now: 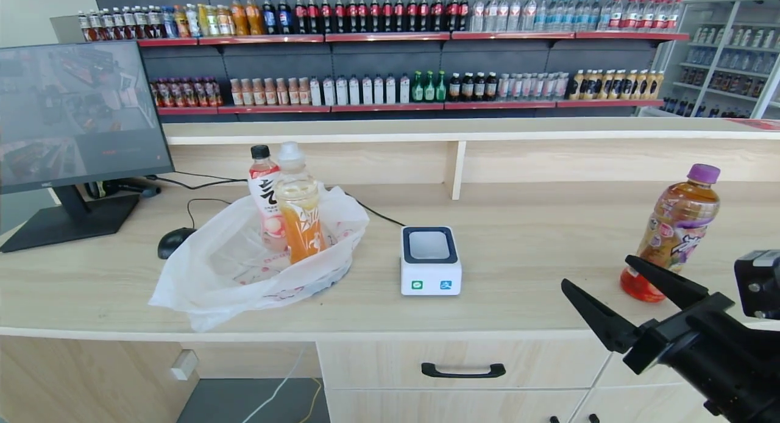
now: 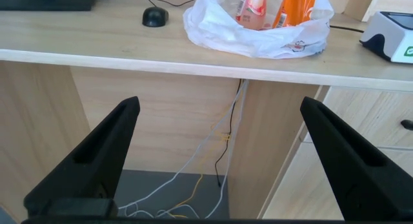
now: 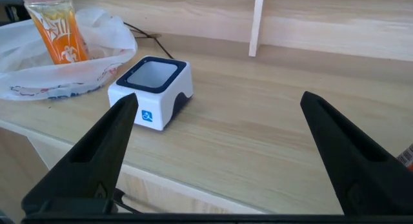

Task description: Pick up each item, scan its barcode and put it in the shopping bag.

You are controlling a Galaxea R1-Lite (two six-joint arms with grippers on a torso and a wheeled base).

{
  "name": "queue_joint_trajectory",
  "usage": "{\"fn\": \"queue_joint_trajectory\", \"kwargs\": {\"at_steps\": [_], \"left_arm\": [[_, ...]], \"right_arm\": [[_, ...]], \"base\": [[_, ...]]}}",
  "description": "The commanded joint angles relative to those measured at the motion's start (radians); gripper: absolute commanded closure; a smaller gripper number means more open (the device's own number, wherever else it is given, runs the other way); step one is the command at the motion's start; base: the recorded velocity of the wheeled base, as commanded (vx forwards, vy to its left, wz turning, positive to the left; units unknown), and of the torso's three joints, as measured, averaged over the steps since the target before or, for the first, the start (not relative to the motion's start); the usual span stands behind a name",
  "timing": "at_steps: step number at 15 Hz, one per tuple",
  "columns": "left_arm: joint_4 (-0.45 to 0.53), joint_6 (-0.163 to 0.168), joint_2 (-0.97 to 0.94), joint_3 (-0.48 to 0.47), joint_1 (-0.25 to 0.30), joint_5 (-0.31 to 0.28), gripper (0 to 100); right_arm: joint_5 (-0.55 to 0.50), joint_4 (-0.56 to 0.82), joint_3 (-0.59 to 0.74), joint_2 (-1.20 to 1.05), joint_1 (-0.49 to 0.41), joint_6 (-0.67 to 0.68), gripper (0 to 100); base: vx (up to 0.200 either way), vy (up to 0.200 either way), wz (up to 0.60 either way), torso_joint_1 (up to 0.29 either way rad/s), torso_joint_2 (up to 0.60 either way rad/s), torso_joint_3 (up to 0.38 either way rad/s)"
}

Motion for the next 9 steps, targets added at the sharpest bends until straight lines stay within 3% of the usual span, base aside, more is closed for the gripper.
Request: {"fn": "queue_joint_trajectory", "kwargs": {"at_steps": [1, 5, 9], "left_arm": [[0.001, 0.000, 0.000, 0.000, 0.000, -0.001, 0], [-0.001, 0.002, 0.000, 0.000, 0.000, -0.001, 0], [-0.001, 0.002, 0.000, 0.000, 0.000, -0.001, 0]], "right_arm": [[0.001, -0.002, 0.000, 0.009, 0.001, 0.000, 0], [-0.001, -0.002, -0.005, 0.018, -0.001, 0.000, 0], [-0.001, -0.002, -0.037, 0.043, -0.001, 0.000, 0]], "base": [[0.000, 0.000, 0.00, 0.000, 0.00, 0.000], [0.000, 0.000, 0.00, 0.000, 0.00, 0.000], [0.000, -0.200, 0.00, 0.004, 0.00, 0.001]]}}
